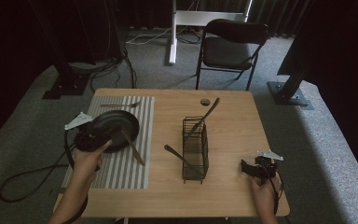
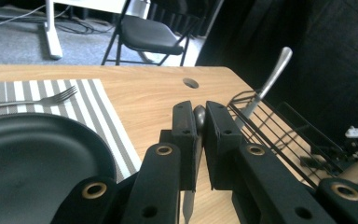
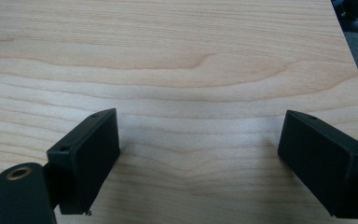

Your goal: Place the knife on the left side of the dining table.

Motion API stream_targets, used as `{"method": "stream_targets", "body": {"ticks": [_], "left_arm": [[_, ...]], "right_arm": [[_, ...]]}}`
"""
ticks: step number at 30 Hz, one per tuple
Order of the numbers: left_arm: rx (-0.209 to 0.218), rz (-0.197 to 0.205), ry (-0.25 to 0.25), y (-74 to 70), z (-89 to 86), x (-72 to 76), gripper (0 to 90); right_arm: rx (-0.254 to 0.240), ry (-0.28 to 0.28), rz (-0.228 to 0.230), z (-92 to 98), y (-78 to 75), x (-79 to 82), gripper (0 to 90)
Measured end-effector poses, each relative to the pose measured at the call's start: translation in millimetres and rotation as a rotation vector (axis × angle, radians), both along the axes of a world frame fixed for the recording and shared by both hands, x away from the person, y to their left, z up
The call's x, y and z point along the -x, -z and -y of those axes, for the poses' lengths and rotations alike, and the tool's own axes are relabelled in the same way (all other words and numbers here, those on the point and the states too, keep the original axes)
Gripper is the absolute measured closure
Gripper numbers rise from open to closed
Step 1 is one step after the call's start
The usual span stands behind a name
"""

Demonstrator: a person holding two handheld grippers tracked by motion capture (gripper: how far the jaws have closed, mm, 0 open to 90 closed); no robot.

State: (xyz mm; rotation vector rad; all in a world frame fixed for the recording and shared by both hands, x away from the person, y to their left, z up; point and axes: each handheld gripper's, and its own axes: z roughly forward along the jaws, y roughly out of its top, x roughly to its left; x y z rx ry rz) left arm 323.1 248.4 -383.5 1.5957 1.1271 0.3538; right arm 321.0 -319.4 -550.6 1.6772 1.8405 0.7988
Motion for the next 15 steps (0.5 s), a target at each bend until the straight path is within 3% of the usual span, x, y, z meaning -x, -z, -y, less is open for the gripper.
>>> {"method": "stream_targets", "body": {"ticks": [5,7,15], "left_arm": [[0.034,-0.008,-0.013,5.8,-5.3,-0.6,83.9],[0.014,-0.004,-0.026,5.6,-7.2,2.5,83.9],[0.017,-0.038,-0.060,7.3,-19.7,12.5,83.5]], "right_arm": [[0.000,0.000,0.000,0.0,0.0,0.0,11.7],[0.000,0.000,0.000,0.0,0.0,0.0,11.7],[0.000,0.000,0.000,0.0,0.0,0.0,11.7]]}}
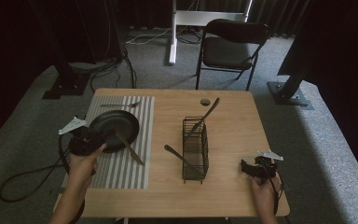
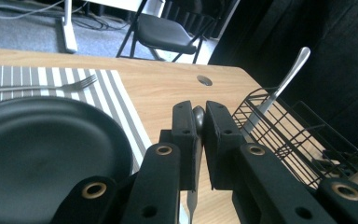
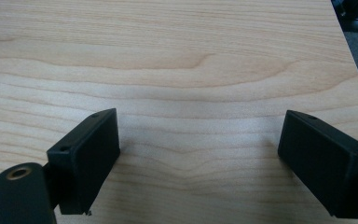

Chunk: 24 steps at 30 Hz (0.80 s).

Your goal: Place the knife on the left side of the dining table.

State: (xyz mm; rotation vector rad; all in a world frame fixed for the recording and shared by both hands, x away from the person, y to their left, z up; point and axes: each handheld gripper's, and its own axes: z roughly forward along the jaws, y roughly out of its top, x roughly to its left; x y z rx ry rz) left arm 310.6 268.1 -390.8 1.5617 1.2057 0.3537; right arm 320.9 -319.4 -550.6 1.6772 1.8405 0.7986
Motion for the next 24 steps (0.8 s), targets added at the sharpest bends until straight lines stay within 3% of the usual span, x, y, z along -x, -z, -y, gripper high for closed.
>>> {"method": "stream_targets", "body": {"ticks": [11,21,24], "left_arm": [[0.054,-0.065,-0.023,17.0,-38.4,14.7,82.1],[0.036,-0.104,0.002,29.2,-62.6,17.9,75.3],[0.024,-0.125,-0.023,34.7,-68.3,17.5,75.3]], "right_arm": [[0.001,0.000,-0.001,0.0,-0.1,0.0,11.7],[0.001,0.000,-0.001,0.0,-0.1,0.0,11.7],[0.001,0.000,-0.001,0.0,-0.1,0.0,11.7]]}}
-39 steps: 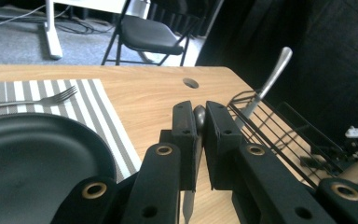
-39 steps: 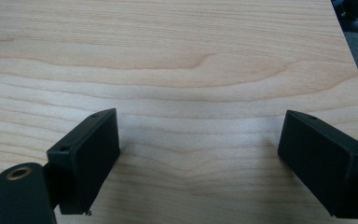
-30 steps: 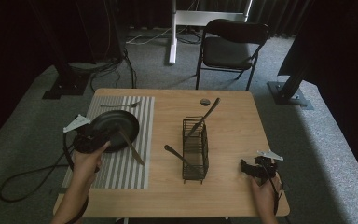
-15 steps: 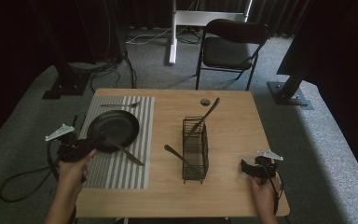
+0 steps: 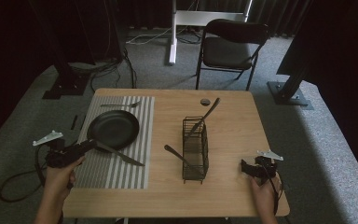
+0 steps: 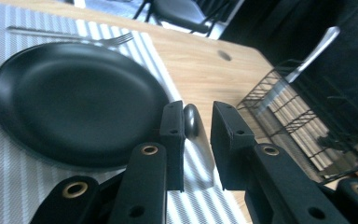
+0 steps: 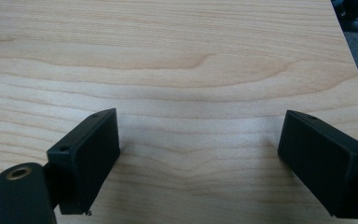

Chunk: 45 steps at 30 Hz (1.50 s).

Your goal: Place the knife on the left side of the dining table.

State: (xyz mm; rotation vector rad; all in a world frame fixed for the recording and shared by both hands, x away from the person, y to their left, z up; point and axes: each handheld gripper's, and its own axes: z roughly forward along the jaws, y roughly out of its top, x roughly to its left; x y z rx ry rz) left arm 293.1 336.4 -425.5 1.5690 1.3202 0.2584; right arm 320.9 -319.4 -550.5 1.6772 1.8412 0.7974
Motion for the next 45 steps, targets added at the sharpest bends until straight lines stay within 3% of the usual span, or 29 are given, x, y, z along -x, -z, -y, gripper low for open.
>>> {"method": "stream_targets", "body": {"ticks": [9,11,30,45], "left_arm": [[0.022,-0.065,-0.039,18.4,-18.5,0.9,76.6],[0.050,-0.083,-0.050,26.2,-24.8,2.5,76.6],[0.120,-0.153,-0.126,70.8,-46.1,9.6,73.4],[0.086,-0.202,-0.163,94.1,-50.1,0.6,68.4]], "right_arm": [[-0.001,0.001,0.000,-0.1,0.0,0.0,11.7],[-0.002,0.001,0.000,-0.2,0.0,0.0,11.7],[-0.002,0.001,0.000,-0.2,0.0,0.0,11.7],[-0.002,0.001,0.000,-0.2,0.0,0.0,11.7]]}}
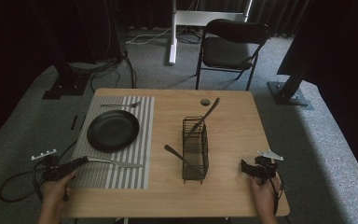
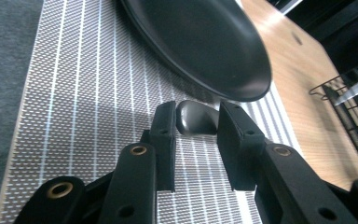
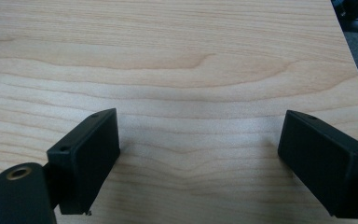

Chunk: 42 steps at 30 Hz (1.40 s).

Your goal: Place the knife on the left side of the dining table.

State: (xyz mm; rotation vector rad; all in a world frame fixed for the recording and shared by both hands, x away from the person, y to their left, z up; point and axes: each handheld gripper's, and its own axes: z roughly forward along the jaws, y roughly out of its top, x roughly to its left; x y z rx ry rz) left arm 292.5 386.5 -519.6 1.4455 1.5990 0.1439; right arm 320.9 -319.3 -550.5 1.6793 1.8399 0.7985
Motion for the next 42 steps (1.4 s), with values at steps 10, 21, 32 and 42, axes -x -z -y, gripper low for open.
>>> {"method": "stream_targets", "body": {"ticks": [10,21,32,42], "left_arm": [[-0.038,-0.028,-0.014,7.4,1.1,-6.0,66.5],[-0.150,-0.026,-0.047,8.1,5.1,-6.6,64.3],[-0.237,-0.011,-0.025,15.3,25.2,11.6,57.4],[-0.383,0.020,0.023,12.7,56.5,28.5,40.2]], "right_arm": [[0.000,0.000,0.000,0.0,0.0,0.0,11.7],[0.000,0.000,0.001,0.1,0.0,0.1,12.3],[0.000,0.001,0.002,0.0,0.0,0.1,12.4],[-0.001,0.001,0.001,0.0,-0.1,0.1,12.4]]}}
